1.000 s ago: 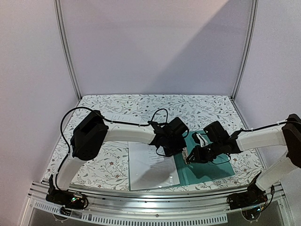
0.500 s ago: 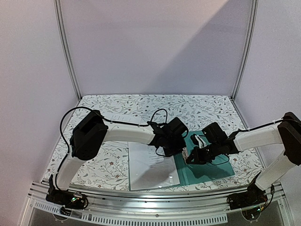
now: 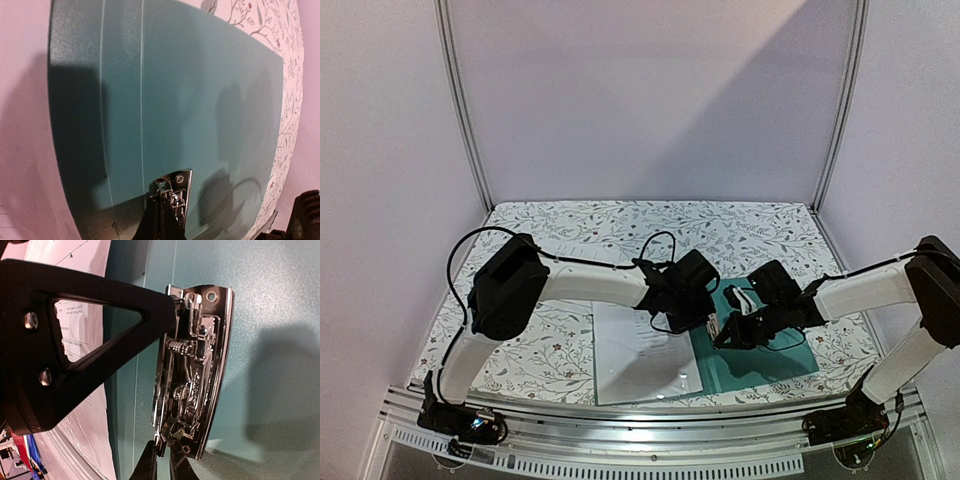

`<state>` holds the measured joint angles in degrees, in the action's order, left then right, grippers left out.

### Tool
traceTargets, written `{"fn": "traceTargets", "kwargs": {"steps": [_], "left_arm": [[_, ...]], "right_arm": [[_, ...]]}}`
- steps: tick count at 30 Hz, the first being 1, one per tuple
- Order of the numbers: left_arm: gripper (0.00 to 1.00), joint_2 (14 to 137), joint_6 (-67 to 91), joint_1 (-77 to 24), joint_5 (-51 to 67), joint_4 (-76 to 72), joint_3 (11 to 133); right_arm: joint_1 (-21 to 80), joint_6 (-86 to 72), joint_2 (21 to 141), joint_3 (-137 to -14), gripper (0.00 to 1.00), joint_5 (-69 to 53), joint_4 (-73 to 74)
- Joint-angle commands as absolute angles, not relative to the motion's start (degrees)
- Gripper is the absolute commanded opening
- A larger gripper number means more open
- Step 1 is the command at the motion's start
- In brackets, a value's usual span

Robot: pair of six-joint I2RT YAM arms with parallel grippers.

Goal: Put the files into the folder

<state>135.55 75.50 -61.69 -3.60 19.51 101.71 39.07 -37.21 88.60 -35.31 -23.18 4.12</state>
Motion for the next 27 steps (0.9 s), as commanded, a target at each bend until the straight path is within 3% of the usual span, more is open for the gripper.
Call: {"fn": "traceTargets", "kwargs": {"steps": [1, 15, 27], "left_arm": [[0.00, 135.7, 76.3, -60.7, -3.3, 24.6, 99.3], [0.00, 136.0, 76.6, -60.5, -2.6, 24.5, 98.7], [0.00, 136.2, 76.9, -60.2, -1.9, 24.1, 97.9]], "right_arm": [[39.5, -37.6, 89.8, -35.9, 0.10, -23.2, 4.5], [39.5, -37.8, 91.2, -35.8, 0.08, -23.6, 5.2], [39.5, -38.6, 93.1, -35.7, 0.00, -21.1, 7.9]]}}
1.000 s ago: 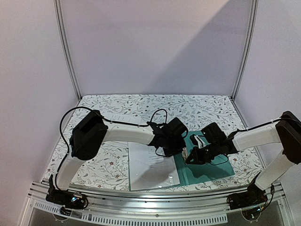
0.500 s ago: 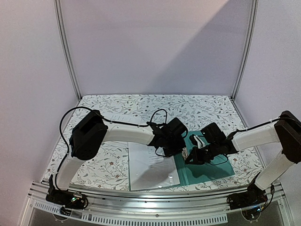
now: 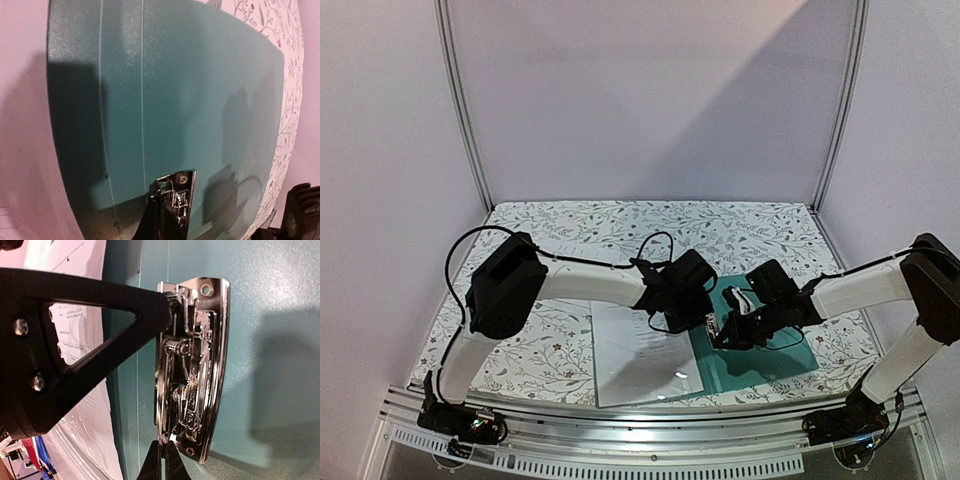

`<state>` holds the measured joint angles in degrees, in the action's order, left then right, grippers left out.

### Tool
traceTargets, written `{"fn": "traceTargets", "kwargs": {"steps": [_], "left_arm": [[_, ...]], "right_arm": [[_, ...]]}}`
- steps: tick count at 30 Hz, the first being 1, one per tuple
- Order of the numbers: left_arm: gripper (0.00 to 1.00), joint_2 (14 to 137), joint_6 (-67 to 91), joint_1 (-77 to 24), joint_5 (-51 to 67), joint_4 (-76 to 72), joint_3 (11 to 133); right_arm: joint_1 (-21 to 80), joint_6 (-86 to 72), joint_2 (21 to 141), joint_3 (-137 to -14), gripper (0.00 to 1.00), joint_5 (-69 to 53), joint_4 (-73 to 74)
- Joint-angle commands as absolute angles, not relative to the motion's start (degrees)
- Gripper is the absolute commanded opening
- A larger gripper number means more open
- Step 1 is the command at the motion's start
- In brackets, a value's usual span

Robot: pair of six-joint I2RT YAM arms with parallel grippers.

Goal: Put the files into the folder

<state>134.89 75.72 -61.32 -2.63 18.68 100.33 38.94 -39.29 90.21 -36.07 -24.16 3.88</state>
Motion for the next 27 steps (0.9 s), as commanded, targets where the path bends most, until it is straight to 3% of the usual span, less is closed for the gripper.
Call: {"fn": "traceTargets", "kwargs": {"steps": [1, 16, 27], "left_arm": [[0.00, 136.3, 76.9, -60.2, -1.8, 24.2, 97.9], [0.00, 136.8, 76.2, -60.0, -1.3, 24.3, 97.7], [0.00, 137.2, 74.8, -59.9, -1.2, 25.0, 97.8]], "right_arm": [[39.5, -38.7, 93.5, -35.7, 0.00, -20.7, 8.3], [39.5, -42.6, 99.1, -34.5, 0.00, -19.3, 10.0], [38.5, -41.8, 90.9, -39.2, 0.00, -16.8, 14.7]]}}
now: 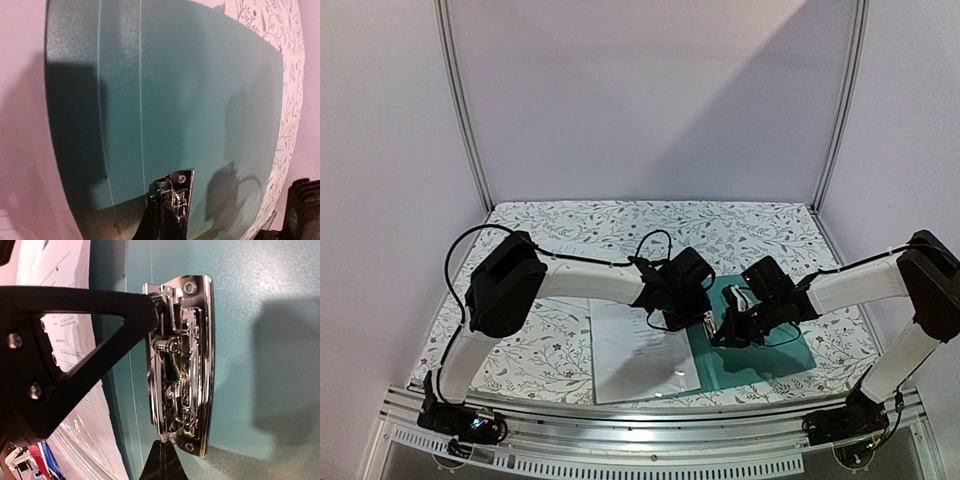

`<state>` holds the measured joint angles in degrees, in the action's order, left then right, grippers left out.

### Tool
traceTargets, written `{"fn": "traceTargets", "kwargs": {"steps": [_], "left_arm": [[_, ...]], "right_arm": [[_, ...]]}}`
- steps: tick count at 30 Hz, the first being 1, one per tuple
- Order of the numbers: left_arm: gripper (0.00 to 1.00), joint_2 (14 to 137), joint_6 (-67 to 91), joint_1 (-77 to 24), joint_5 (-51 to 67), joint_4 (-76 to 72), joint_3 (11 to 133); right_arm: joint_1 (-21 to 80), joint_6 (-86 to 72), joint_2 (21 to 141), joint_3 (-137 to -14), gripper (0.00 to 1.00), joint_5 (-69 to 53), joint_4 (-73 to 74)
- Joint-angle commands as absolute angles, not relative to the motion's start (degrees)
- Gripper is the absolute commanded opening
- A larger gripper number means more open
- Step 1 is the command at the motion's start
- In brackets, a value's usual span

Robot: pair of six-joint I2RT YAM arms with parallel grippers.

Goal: Put the files into the folder

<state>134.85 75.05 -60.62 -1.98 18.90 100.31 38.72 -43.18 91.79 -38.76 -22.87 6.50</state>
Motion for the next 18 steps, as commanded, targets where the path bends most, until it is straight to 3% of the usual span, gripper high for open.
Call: {"fn": "traceTargets", "kwargs": {"steps": [1, 12, 18], "left_arm": [[0.00, 137.2, 74.8, -59.9, -1.2, 25.0, 97.8], [0.00, 137.2, 73.6, -59.9, -1.7, 24.3, 98.7], [0.00, 136.6, 68.1, -60.4, -4.7, 22.8, 101.6]], "right_arm": [[38.4, -41.8, 90.4, -39.4, 0.00, -16.8, 14.9], [38.5, -42.5, 88.1, -39.7, 0.01, -20.4, 11.2], [38.4, -39.5, 84.7, -40.0, 0.23, -21.1, 7.1]]}}
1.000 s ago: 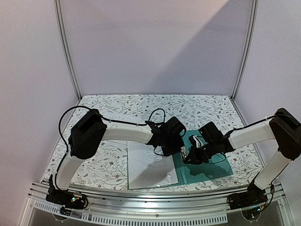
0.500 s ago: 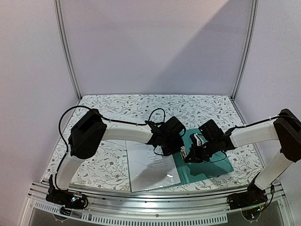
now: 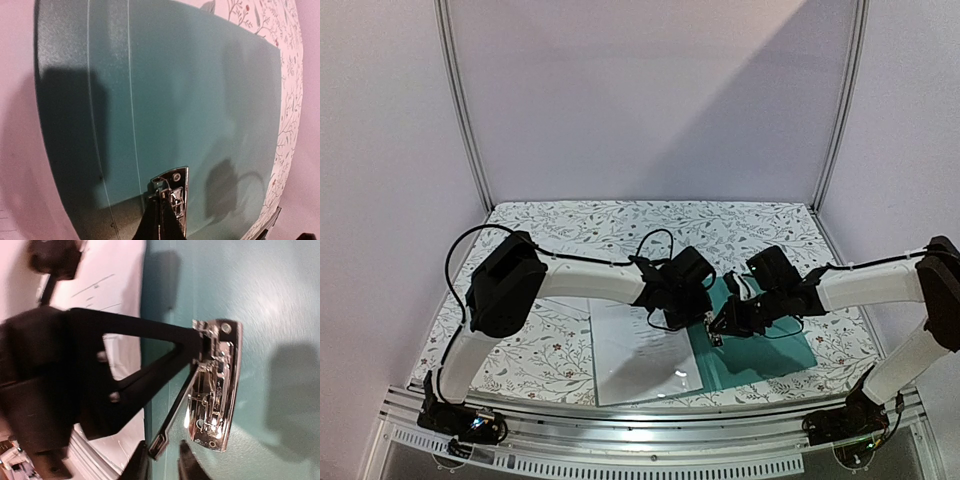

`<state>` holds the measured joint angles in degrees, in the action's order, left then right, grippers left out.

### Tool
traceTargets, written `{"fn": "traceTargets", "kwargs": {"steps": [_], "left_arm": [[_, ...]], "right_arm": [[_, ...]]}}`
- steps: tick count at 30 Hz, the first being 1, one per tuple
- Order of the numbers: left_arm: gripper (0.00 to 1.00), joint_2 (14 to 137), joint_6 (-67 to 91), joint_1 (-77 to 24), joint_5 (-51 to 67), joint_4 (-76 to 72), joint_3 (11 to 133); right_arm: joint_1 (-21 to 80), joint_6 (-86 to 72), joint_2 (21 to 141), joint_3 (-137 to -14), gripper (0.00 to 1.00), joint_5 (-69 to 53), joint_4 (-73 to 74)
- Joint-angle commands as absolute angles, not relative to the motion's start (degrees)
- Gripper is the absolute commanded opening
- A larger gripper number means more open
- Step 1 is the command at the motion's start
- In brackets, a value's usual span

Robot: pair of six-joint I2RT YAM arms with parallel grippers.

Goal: Put the files into the folder

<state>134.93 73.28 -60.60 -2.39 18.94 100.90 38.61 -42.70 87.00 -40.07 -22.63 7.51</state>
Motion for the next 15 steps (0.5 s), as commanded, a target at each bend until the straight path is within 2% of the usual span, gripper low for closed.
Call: {"fn": "traceTargets", "kwargs": {"steps": [1, 5, 15], "left_arm": [[0.00, 136.3, 67.3, -60.4, -5.3, 22.4, 101.8], [0.00, 135.0, 63.7, -60.5, -6.9, 20.9, 102.2], [0.26, 134.3, 56.8, -60.8, -9.5, 21.7, 107.1]], "right_arm": [[38.4, -38.4, 84.5, -40.5, 0.25, -21.1, 7.8], [37.9, -36.7, 83.1, -41.0, 0.32, -20.0, 9.5], [36.7, -34.4, 79.5, -40.1, 0.48, -17.9, 11.7]]}}
